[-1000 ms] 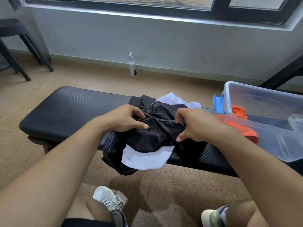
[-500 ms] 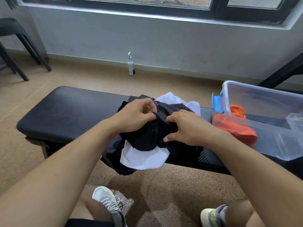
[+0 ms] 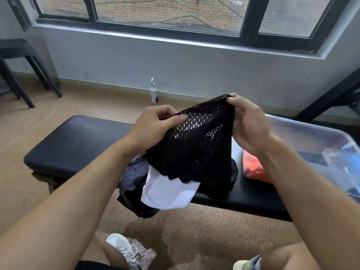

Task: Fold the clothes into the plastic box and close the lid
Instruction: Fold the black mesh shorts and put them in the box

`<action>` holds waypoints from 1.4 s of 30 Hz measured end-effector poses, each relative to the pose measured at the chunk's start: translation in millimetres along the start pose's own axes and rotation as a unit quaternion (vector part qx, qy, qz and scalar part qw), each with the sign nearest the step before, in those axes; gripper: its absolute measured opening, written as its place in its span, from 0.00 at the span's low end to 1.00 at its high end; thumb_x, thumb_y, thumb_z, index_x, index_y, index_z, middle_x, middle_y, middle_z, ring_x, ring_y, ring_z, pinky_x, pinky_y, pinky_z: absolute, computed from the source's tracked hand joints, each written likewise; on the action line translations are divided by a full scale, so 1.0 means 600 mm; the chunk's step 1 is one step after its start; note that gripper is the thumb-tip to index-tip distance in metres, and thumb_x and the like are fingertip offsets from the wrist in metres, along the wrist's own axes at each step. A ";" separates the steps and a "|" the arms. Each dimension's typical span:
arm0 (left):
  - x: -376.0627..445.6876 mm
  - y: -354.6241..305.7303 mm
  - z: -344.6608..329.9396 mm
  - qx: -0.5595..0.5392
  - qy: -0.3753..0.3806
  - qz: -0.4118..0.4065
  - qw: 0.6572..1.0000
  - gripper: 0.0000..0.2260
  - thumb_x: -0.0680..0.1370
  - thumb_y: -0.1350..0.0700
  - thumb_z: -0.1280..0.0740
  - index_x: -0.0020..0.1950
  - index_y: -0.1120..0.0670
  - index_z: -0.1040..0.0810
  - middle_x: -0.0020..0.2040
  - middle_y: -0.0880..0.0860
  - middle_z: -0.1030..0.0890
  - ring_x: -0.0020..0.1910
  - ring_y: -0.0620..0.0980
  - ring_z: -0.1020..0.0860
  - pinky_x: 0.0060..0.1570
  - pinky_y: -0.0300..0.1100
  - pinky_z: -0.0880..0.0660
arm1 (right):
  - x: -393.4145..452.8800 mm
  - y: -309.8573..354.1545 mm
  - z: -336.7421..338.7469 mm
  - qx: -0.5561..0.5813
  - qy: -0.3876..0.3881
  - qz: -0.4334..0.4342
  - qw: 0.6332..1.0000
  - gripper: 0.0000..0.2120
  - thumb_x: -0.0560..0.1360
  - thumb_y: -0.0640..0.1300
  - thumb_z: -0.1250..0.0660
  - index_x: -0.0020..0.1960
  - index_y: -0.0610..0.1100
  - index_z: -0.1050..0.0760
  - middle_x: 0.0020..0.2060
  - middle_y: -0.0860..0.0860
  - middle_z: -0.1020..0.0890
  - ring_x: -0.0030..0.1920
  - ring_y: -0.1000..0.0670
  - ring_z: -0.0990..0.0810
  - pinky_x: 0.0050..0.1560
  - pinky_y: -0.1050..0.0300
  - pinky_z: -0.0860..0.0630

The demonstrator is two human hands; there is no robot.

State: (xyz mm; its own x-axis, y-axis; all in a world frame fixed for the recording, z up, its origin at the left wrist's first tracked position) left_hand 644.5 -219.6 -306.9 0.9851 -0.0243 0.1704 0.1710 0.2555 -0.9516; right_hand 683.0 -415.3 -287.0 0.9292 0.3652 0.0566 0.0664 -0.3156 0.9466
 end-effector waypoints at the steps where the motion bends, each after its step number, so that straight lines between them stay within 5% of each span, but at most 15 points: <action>1: 0.005 -0.015 0.005 -0.010 -0.001 -0.007 1.000 0.12 0.76 0.49 0.26 0.36 0.51 0.21 0.35 0.49 0.19 0.34 0.45 0.23 0.40 0.40 0.27 | 0.001 0.014 -0.002 -0.001 0.011 -0.008 1.000 0.13 0.80 0.42 0.43 0.43 0.44 0.21 0.39 0.47 0.20 0.40 0.49 0.21 0.43 0.55 0.25; 7: 0.027 -0.119 0.060 0.060 -0.019 -0.044 0.997 0.18 0.70 0.43 0.21 0.41 0.56 0.23 0.34 0.50 0.23 0.32 0.45 0.26 0.35 0.38 0.30 | -0.002 0.117 -0.013 -0.178 0.024 0.044 0.983 0.14 0.78 0.48 0.31 0.36 0.48 0.27 0.28 0.52 0.25 0.27 0.53 0.26 0.30 0.62 0.27; 11: 0.028 -0.185 0.083 0.151 -0.027 -0.080 0.985 0.18 0.69 0.44 0.21 0.40 0.55 0.23 0.33 0.49 0.25 0.29 0.40 0.30 0.30 0.30 0.35 | -0.015 0.182 -0.032 -0.290 0.054 0.082 0.952 0.12 0.74 0.52 0.27 0.37 0.47 0.23 0.30 0.53 0.23 0.30 0.55 0.26 0.34 0.64 0.29; 16: 0.036 -0.257 0.135 0.261 -0.078 -0.115 0.955 0.15 0.70 0.47 0.20 0.37 0.52 0.24 0.32 0.49 0.24 0.27 0.38 0.29 0.29 0.33 0.33 | -0.029 0.225 -0.049 -0.557 0.054 0.083 0.825 0.15 0.69 0.58 0.23 0.45 0.48 0.20 0.36 0.53 0.21 0.36 0.55 0.26 0.42 0.59 0.30; 18: 0.043 -0.275 0.157 0.293 -0.087 -0.119 0.945 0.15 0.70 0.47 0.20 0.40 0.55 0.22 0.35 0.50 0.23 0.32 0.44 0.27 0.33 0.40 0.31 | -0.033 0.245 -0.060 -0.583 0.047 0.106 0.804 0.14 0.70 0.57 0.23 0.44 0.47 0.19 0.31 0.57 0.24 0.33 0.57 0.29 0.39 0.61 0.32; 22: 0.059 -0.284 0.195 0.339 -0.171 -0.109 0.919 0.11 0.75 0.48 0.24 0.47 0.55 0.20 0.45 0.53 0.19 0.46 0.52 0.21 0.45 0.47 0.25 | -0.042 0.262 -0.091 -0.532 0.067 0.126 0.835 0.14 0.72 0.55 0.24 0.38 0.46 0.21 0.25 0.59 0.28 0.27 0.60 0.34 0.29 0.70 0.38; 25: 0.059 -0.257 0.196 0.336 -0.199 -0.034 0.920 0.12 0.77 0.48 0.26 0.51 0.56 0.20 0.48 0.55 0.18 0.47 0.55 0.20 0.51 0.51 0.20 | -0.041 0.254 -0.112 -0.508 0.085 0.131 0.847 0.13 0.71 0.55 0.23 0.39 0.46 0.20 0.28 0.58 0.27 0.30 0.58 0.33 0.32 0.67 0.37; 28: 0.035 -0.219 0.124 0.209 -0.045 0.055 0.975 0.17 0.81 0.46 0.32 0.52 0.61 0.19 0.39 0.56 0.19 0.38 0.53 0.20 0.40 0.46 0.21 | -0.039 0.239 -0.127 -0.509 0.086 0.130 0.846 0.11 0.70 0.53 0.22 0.43 0.45 0.16 0.31 0.53 0.22 0.33 0.56 0.29 0.36 0.63 0.34; 31: -0.006 -0.218 0.044 0.114 0.096 0.053 0.987 0.24 0.81 0.38 0.38 0.53 0.59 0.19 0.46 0.57 0.15 0.46 0.54 0.16 0.51 0.48 0.20 | -0.040 0.229 -0.133 -0.495 0.077 0.126 0.856 0.09 0.73 0.50 0.23 0.46 0.45 0.15 0.28 0.56 0.21 0.28 0.61 0.28 0.30 0.70 0.34; 34: -0.033 -0.223 0.008 0.114 0.137 -0.003 0.984 0.20 0.74 0.40 0.27 0.53 0.56 0.17 0.49 0.52 0.14 0.51 0.50 0.16 0.55 0.45 0.20 | -0.039 0.223 -0.132 -0.454 0.066 0.101 0.883 0.09 0.73 0.49 0.24 0.48 0.43 0.14 0.35 0.49 0.16 0.34 0.58 0.22 0.39 0.66 0.27; 38: -0.035 -0.221 0.012 0.145 0.056 -0.073 0.985 0.07 0.74 0.54 0.23 0.47 0.56 0.17 0.41 0.50 0.15 0.41 0.47 0.18 0.49 0.43 0.21 | -0.039 0.223 -0.129 -0.405 0.072 0.076 0.908 0.10 0.73 0.48 0.23 0.49 0.42 0.14 0.43 0.46 0.14 0.44 0.52 0.19 0.54 0.54 0.24; 42: -0.015 -0.229 0.061 0.089 -0.078 -0.087 0.989 0.06 0.82 0.59 0.33 0.45 0.52 0.24 0.42 0.55 0.16 0.42 0.51 0.18 0.47 0.54 0.17 | -0.048 0.218 -0.132 -0.440 0.110 0.076 0.888 0.09 0.72 0.50 0.24 0.47 0.46 0.15 0.37 0.54 0.15 0.39 0.58 0.20 0.45 0.64 0.27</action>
State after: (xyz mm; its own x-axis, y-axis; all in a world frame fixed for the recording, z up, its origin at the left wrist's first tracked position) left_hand 611.1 -219.1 -168.2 0.9234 0.0625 0.3787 0.3183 0.4264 -0.8467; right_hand 636.2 -397.6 -139.5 0.8027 0.5705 0.1741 -0.4541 0.3953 0.7984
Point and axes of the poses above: each hand's wrist, its own x-axis towards the middle knuckle, its own z-axis out of the back of the hand, y = z × x, the point moved 8 cm from there along x, towards the middle knuckle
